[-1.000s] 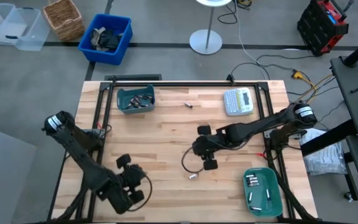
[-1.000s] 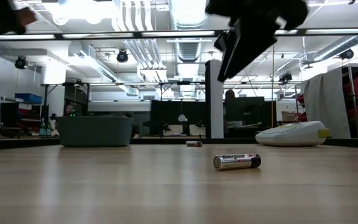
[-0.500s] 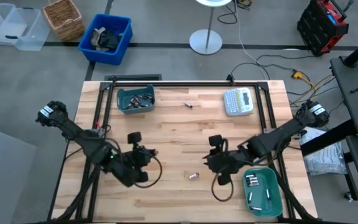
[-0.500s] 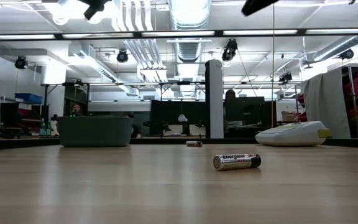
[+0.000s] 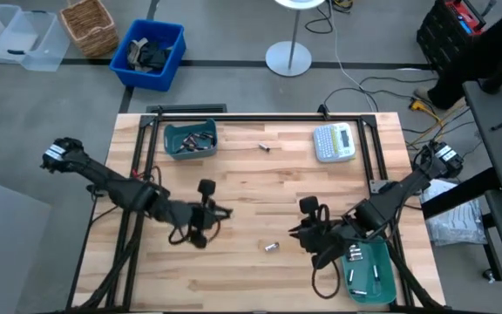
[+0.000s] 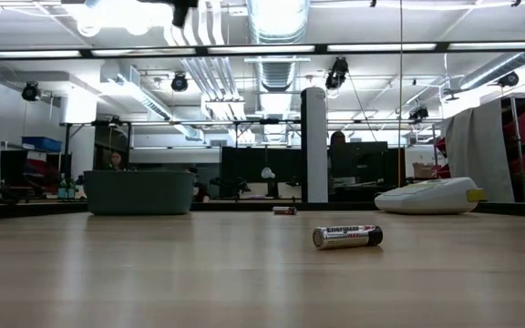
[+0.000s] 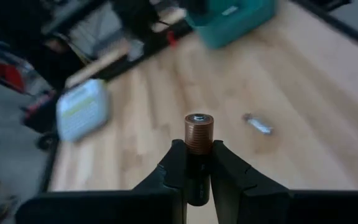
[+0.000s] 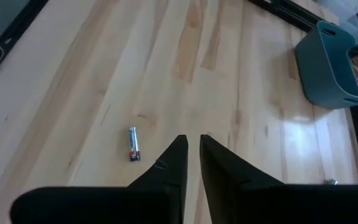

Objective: Sort batteries
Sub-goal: Put the black battery into the blue bin

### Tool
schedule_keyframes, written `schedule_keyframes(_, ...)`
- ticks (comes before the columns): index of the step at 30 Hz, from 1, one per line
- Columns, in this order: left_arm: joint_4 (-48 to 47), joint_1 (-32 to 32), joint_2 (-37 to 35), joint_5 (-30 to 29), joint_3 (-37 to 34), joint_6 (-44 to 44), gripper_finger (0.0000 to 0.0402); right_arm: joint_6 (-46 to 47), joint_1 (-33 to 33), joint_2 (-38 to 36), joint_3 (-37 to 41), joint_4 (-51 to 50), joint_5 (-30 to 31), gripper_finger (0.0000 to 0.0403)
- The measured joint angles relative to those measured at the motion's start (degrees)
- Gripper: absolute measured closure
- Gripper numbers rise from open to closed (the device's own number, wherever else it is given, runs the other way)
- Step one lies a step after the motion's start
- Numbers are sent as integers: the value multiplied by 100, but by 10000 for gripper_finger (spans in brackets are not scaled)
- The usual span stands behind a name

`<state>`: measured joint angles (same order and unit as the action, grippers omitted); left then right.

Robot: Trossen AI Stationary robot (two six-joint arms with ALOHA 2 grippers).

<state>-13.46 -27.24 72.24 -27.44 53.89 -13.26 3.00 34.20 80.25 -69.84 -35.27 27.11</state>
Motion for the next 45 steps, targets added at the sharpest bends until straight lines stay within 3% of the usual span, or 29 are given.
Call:
schedule_keyframes(3, 296, 314, -298, -11, -374, -232, 379, 23, -11, -2, 0, -2, 32, 370)
schedule_keyframes(13, 182, 1576, -1186, -4, -996, 183, 379, 344, -9, 0, 6, -10, 172, 370)
schedule_keyframes(20, -471, 2807, -1244, -154, -957, 940, 379, 521, -9, 0, 74, -60, 302, 369)
schedule_keyframes(31, -1151, 4351, -1223, 136, -953, 1149, 379, 891, -9, 2, 368, -121, 372, 369)
schedule_keyframes(38, -1774, 5716, -1057, 775, -955, 1554, 379, 926, -9, 4, 545, -88, 756, 369)
schedule_keyframes(45, -2312, 7124, -390, 1572, -955, 1713, 379, 1068, -9, 4, 638, -78, 896, 369)
